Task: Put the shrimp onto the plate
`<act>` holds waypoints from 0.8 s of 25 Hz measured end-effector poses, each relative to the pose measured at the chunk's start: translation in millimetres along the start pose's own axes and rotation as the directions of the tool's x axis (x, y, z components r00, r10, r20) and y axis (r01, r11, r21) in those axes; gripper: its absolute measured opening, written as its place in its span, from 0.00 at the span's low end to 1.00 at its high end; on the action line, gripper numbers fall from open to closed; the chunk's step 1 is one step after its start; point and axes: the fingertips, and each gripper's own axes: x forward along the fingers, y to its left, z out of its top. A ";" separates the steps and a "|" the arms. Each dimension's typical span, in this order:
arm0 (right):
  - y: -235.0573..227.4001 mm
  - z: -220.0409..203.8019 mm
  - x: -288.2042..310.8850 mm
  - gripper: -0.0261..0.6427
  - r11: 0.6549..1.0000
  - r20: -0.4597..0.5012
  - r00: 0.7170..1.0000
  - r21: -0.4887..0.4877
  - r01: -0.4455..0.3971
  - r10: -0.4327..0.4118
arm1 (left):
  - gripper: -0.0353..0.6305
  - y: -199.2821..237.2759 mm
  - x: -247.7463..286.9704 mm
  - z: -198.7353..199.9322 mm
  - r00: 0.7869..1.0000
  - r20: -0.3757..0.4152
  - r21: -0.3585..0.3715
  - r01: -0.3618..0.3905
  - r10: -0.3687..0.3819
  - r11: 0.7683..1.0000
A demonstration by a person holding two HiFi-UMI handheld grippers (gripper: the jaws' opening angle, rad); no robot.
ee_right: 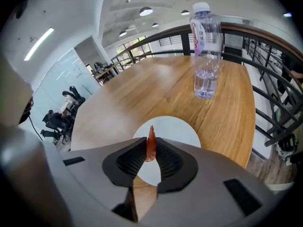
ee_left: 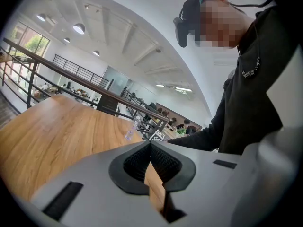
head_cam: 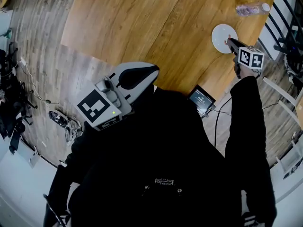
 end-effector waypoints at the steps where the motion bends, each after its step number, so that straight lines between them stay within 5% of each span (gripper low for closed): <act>1: -3.9 -4.1 5.2 0.14 1.000 -0.022 1.000 0.005 0.011 -0.011 | 0.06 0.6 0.1 -0.2 1.000 0.001 0.000 -0.002 0.002 1.000; 10: -18.5 -28.4 35.3 0.14 0.997 -0.130 0.988 -0.010 0.079 -0.080 | 0.06 0.5 -2.3 -9.0 1.000 -0.012 -0.022 -0.015 0.015 1.000; 20: -23.2 -24.5 37.2 0.15 0.994 -0.130 0.985 -0.023 0.109 -0.111 | 0.06 2.9 -4.6 -12.5 0.999 -0.018 -0.039 -0.028 0.028 0.999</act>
